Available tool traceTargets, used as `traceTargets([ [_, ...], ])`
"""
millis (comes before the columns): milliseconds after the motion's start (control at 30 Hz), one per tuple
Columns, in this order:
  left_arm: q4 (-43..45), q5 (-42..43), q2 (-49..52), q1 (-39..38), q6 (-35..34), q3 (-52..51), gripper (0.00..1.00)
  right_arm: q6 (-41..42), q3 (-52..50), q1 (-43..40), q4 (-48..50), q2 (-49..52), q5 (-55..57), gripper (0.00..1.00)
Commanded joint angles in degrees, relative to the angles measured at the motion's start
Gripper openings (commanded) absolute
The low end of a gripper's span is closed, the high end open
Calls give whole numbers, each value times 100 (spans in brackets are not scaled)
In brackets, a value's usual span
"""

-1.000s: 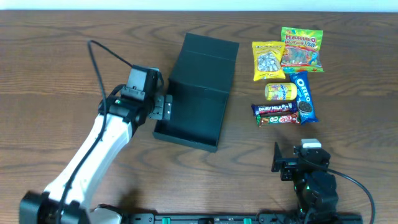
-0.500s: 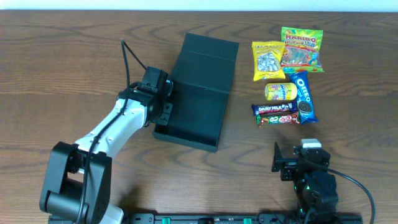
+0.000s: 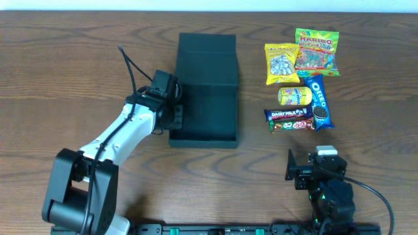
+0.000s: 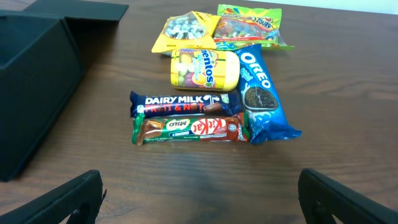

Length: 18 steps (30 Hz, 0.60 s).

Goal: Pack container
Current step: 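Nudge the box into place with the left gripper, then retract left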

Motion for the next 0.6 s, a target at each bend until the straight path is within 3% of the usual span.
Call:
traceTargets([
  [0,-17,315,-24,-236,-507,-15,6,-61,-7,15,-20,-37,98,99],
  [233,-2,-190,-24,-581,-496,-15,6,-61,-7,15,-20,-37,98,99],
  [300,-7,-208,-24,-584,-450,-15,33,-61,-7,15,-17,-37,98,99],
  [433,-7,-201,-24,-581,-415,-15,73,-61,-7,15,-20,-37,98,99],
  [467,-7,-192,-33,-581,-415,-13,92,-61,-7,15,-20,-37,98,99],
  [567,-94,-155,-133,-581,-415,15,95,-61,-7,15,-20,-37,98,99],
])
